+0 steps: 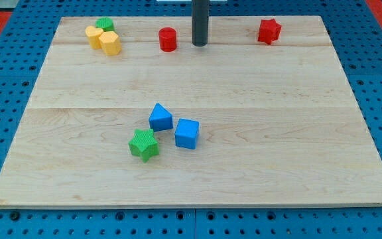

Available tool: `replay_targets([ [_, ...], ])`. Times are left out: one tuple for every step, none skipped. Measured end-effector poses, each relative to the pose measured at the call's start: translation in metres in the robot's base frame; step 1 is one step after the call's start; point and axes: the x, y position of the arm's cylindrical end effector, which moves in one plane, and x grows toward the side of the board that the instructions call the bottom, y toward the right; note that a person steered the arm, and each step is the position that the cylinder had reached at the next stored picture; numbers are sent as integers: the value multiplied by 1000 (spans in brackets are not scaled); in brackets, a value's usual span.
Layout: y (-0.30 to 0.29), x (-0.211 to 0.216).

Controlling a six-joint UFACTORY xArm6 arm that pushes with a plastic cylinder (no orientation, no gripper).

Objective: Point your arm towards the bottom center

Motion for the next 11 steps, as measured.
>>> replay_targets([
  [-55,-1],
  [-106,-1],
  [-135,-1],
  [-141,-2],
  [-80,1],
  [-20,56],
  [29,117],
  [72,179],
  [95,239],
  [75,285],
  [69,307],
])
